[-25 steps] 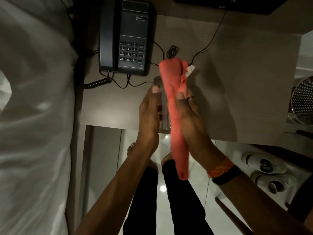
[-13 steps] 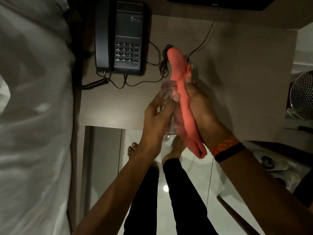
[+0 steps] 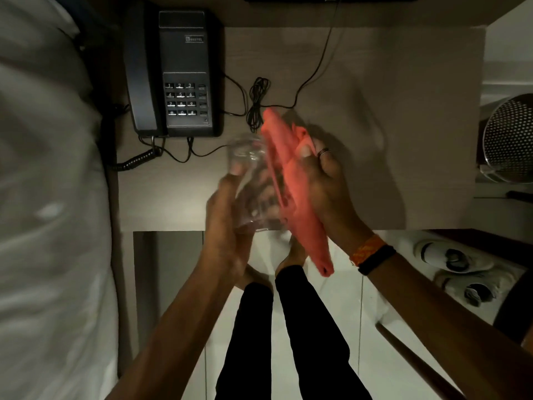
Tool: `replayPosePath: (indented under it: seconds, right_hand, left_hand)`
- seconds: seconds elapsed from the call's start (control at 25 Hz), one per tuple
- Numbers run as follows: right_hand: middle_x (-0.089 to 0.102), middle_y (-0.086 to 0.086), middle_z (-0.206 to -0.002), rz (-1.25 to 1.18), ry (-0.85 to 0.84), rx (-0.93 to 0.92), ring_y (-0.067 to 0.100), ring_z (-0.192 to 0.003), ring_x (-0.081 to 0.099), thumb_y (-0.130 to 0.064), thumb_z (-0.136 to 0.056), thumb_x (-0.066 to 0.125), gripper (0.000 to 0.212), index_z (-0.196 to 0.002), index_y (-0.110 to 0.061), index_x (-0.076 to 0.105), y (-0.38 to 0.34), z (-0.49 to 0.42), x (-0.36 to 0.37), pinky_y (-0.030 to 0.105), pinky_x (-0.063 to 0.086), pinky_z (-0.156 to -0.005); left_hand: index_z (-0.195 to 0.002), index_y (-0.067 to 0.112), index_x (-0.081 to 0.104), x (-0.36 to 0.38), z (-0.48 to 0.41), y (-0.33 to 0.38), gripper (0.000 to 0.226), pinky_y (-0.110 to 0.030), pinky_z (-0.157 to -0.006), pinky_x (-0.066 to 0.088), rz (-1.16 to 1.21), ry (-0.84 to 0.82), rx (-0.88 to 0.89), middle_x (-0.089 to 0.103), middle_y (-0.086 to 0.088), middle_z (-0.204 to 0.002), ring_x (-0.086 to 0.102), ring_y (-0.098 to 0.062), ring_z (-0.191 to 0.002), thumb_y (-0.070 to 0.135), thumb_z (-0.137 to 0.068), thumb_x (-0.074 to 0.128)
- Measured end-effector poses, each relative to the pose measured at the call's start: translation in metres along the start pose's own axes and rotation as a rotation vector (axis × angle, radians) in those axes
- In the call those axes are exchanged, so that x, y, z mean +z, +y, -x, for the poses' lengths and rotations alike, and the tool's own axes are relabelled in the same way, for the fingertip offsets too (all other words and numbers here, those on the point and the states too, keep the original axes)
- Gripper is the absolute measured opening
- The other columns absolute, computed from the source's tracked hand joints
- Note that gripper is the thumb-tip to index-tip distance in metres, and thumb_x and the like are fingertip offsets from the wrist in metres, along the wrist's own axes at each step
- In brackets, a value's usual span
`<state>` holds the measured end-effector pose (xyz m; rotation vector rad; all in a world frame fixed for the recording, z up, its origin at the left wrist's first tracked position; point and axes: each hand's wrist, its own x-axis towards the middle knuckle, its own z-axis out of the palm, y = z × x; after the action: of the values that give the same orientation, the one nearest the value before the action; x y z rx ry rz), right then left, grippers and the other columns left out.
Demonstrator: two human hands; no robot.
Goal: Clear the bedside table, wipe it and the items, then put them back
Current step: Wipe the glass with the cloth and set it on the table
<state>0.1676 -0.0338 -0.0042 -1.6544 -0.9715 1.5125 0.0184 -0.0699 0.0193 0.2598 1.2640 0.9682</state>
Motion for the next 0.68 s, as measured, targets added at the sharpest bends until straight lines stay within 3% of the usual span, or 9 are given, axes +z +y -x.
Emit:
replayPosePath:
  seconds: [0.08,0.16,0.2,0.24,0.36,0.44,0.52,0.6,0.68]
  right_hand:
    - [0.068,-0.01,-0.115,0.448,-0.042,-0.211,0.012,-0.102,0.065,-0.026,-0.103,0.041,0.037,-0.136,-0.029,0.059,0.018,0.004,-0.006,0.03,0.056,-0.082]
    - [0.059,0.005,-0.137,0.908,-0.157,-0.322,0.028,-0.121,0.052,-0.021,-0.099,0.05,0.04,-0.137,-0.023,0.062,0.04,0.004,-0.011,0.044,0.042,-0.105]
    - [0.057,0.006,-0.141,0.89,-0.201,-0.298,0.029,-0.129,0.048,-0.021,-0.097,0.053,0.039,-0.135,-0.026,0.063,0.045,0.002,-0.013,0.041,0.035,-0.111]
    - [0.058,0.003,-0.141,0.709,-0.202,-0.198,0.025,-0.135,0.047,-0.024,-0.096,0.053,0.039,-0.132,-0.035,0.062,0.042,0.003,-0.015,0.036,0.03,-0.115]
    - [0.067,-0.009,-0.136,0.057,-0.223,0.102,0.016,-0.13,0.062,-0.036,-0.09,0.061,0.044,-0.133,-0.047,0.055,0.02,-0.023,-0.047,0.039,0.047,-0.11]
    - [0.07,-0.007,-0.132,0.086,-0.316,0.15,0.013,-0.123,0.067,-0.025,-0.077,0.075,0.069,-0.14,-0.034,0.049,0.006,-0.048,-0.084,0.04,0.054,-0.105]
    - [0.066,0.007,-0.137,0.299,-0.252,0.071,0.024,-0.126,0.065,-0.019,-0.074,0.081,0.081,-0.146,-0.014,0.044,-0.006,-0.073,-0.111,0.048,0.052,-0.109]
    - [0.063,0.015,-0.139,0.346,-0.082,-0.002,0.031,-0.128,0.063,-0.009,-0.082,0.081,0.077,-0.147,-0.003,0.04,-0.012,-0.098,-0.134,0.051,0.049,-0.111]
    - [0.063,0.019,-0.138,0.339,0.05,-0.122,0.031,-0.127,0.063,-0.003,-0.09,0.073,0.066,-0.146,0.003,0.04,-0.017,-0.121,-0.149,0.049,0.05,-0.111]
  left_hand:
    - [-0.12,0.033,0.067,-0.003,-0.008,0.011,0.036,-0.036,-0.072,0.061,-0.101,0.094,0.07,0.077,-0.005,-0.114,0.076,-0.022,-0.097,0.051,-0.097,0.045]
    - [-0.128,0.034,0.061,0.003,-0.015,0.015,0.04,-0.044,-0.076,0.063,-0.205,0.128,0.082,0.073,-0.011,-0.123,0.074,-0.029,-0.103,0.054,-0.097,0.045]
    - [-0.134,0.03,0.057,0.008,-0.019,0.015,0.046,-0.048,-0.081,0.064,-0.26,0.124,0.089,0.07,-0.012,-0.128,0.073,-0.031,-0.108,0.055,-0.097,0.047]
    - [-0.139,0.025,0.053,0.015,-0.023,0.013,0.05,-0.052,-0.087,0.064,-0.314,0.099,0.103,0.068,-0.012,-0.131,0.072,-0.03,-0.112,0.053,-0.099,0.051]
    - [-0.145,0.014,0.042,0.049,-0.047,0.005,0.054,-0.055,-0.095,0.06,-0.392,-0.058,0.16,0.065,-0.014,-0.134,0.07,-0.028,-0.116,0.028,-0.098,0.064]
    - [-0.144,0.004,0.042,0.083,-0.071,-0.002,0.06,-0.058,-0.1,0.056,-0.461,-0.155,0.176,0.063,-0.02,-0.134,0.067,-0.034,-0.12,0.014,-0.091,0.069]
    - [-0.142,-0.004,0.042,0.12,-0.098,-0.009,0.06,-0.055,-0.105,0.054,-0.541,-0.237,0.236,0.061,-0.023,-0.136,0.064,-0.033,-0.124,0.004,-0.09,0.071]
    - [-0.148,-0.006,0.033,0.155,-0.125,-0.01,0.066,-0.045,-0.109,0.052,-0.619,-0.337,0.308,0.055,-0.022,-0.143,0.058,-0.029,-0.132,-0.002,-0.092,0.069]
    - [-0.152,-0.008,0.024,0.183,-0.154,-0.012,0.076,-0.048,-0.115,0.046,-0.715,-0.424,0.429,0.044,-0.027,-0.151,0.049,-0.035,-0.141,0.002,-0.091,0.067]
